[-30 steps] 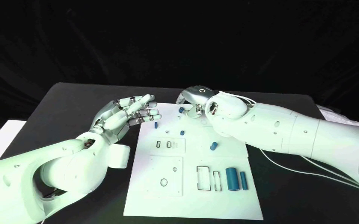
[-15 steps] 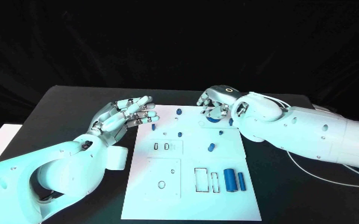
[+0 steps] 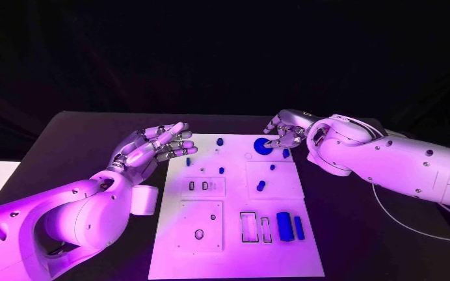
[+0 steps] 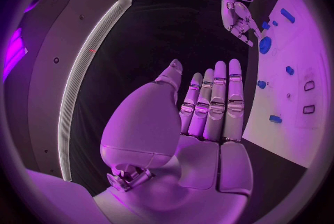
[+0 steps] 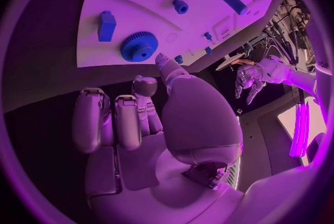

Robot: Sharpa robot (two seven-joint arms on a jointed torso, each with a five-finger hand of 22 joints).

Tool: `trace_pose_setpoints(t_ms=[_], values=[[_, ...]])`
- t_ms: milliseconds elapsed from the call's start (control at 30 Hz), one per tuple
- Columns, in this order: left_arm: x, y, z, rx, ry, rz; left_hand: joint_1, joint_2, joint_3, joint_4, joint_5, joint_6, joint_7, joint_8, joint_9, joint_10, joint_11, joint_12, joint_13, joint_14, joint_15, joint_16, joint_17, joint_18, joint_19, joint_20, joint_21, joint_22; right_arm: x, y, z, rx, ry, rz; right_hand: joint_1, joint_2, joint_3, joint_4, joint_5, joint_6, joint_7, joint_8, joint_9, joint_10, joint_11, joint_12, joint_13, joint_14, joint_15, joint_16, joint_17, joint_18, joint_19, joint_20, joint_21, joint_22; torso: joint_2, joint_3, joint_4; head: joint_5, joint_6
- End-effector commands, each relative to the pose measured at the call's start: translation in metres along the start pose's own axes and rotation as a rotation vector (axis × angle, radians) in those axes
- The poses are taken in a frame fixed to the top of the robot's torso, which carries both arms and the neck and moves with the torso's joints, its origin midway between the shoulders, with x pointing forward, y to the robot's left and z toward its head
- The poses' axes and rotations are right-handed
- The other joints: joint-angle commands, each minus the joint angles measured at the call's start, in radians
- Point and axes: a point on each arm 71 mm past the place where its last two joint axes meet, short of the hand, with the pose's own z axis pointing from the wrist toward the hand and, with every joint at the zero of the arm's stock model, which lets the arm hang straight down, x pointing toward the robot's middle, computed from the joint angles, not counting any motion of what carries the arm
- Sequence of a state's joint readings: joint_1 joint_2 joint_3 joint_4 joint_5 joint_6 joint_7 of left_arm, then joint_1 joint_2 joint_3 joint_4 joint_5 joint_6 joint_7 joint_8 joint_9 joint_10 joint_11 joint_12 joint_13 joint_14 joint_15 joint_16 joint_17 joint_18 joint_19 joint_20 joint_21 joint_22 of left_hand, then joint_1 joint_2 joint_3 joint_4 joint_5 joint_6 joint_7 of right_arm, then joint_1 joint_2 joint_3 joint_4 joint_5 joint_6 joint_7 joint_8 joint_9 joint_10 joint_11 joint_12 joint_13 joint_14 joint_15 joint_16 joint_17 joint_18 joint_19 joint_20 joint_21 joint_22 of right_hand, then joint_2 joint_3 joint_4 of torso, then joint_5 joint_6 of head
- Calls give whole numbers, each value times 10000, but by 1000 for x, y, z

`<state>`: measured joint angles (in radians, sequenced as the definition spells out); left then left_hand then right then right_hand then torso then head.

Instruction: Assemble the parts on the task board

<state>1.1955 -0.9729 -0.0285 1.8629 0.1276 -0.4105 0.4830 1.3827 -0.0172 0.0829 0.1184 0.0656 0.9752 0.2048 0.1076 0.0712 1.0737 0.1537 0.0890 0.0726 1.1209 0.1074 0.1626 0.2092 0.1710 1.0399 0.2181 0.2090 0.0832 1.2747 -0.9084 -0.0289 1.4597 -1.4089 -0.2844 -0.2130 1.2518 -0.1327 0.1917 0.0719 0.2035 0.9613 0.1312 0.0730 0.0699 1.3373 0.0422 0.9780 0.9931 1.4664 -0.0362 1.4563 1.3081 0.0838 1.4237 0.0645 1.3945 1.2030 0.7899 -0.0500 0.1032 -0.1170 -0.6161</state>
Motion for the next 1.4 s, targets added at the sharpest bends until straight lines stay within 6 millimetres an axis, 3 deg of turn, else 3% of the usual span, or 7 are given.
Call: trace_pose_setpoints(t_ms=[33, 300, 1067, 1233, 1400], values=[[3, 0, 1, 35, 240, -150, 31, 105, 4, -79, -58, 35, 57, -35, -16, 46, 44, -69, 11, 58, 27, -37, 9, 122, 91, -3, -47, -14, 4, -2, 2, 379, 530, 193, 130, 24, -72, 7, 49, -5, 56, 62, 7, 44, 30, 188, 250, 692, 45, 59, 417, -136, 11, 66, 52, 52, 11, -9, 14, -9, -10], [3, 0, 1, 20, 243, -152, 31, 105, 4, -79, -58, 35, 57, -35, -16, 46, 44, -69, 11, 58, 27, -37, 9, 122, 91, -3, -47, -14, 8, 0, 7, 375, 742, 0, 298, 127, -175, 78, 69, 83, 55, 136, 21, 373, 34, 1251, 1475, 742, 58, 266, 772, -177, 80, 85, 199, 308, 9, -26, 20, -19, -57], [3, 0, 2, 8, 248, -155, 41, 132, 7, -103, -58, 42, 51, -46, -15, 53, 40, -83, 11, 63, 25, -51, 25, 122, 100, -5, -58, -21, 18, 0, 12, 469, 1267, -552, 527, 204, -174, -6, 92, 201, 42, 199, 26, 537, 27, 1821, 2174, 767, 61, 389, 983, -205, 122, 95, 300, 486, 6, -28, 37, -10, -158], [2, 0, 2, 7, 247, -155, 41, 132, 7, -103, -58, 42, 51, -46, -15, 53, 40, -83, 11, 63, 25, -51, 25, 122, 100, -5, -58, -21, 18, -1, 11, 477, 1235, -730, 796, 318, -9, -175, 92, 312, 37, 243, 30, 557, 11, 1918, 2345, 771, 47, 423, 1039, -214, 133, 85, 335, 547, 6, -28, 37, -12, -164], [3, 0, 2, 7, 254, -158, 41, 132, 7, -103, -58, 42, 51, -46, -15, 53, 40, -83, 11, 63, 25, -51, 25, 122, 100, -5, -58, -21, 17, 0, 11, 409, 1111, -904, 1294, 551, 526, -539, -115, 508, 40, 298, 30, 585, -5, 2016, 2546, 774, 33, 453, 1088, -234, 166, 72, 398, 667, 9, -27, 36, -17, -168]])
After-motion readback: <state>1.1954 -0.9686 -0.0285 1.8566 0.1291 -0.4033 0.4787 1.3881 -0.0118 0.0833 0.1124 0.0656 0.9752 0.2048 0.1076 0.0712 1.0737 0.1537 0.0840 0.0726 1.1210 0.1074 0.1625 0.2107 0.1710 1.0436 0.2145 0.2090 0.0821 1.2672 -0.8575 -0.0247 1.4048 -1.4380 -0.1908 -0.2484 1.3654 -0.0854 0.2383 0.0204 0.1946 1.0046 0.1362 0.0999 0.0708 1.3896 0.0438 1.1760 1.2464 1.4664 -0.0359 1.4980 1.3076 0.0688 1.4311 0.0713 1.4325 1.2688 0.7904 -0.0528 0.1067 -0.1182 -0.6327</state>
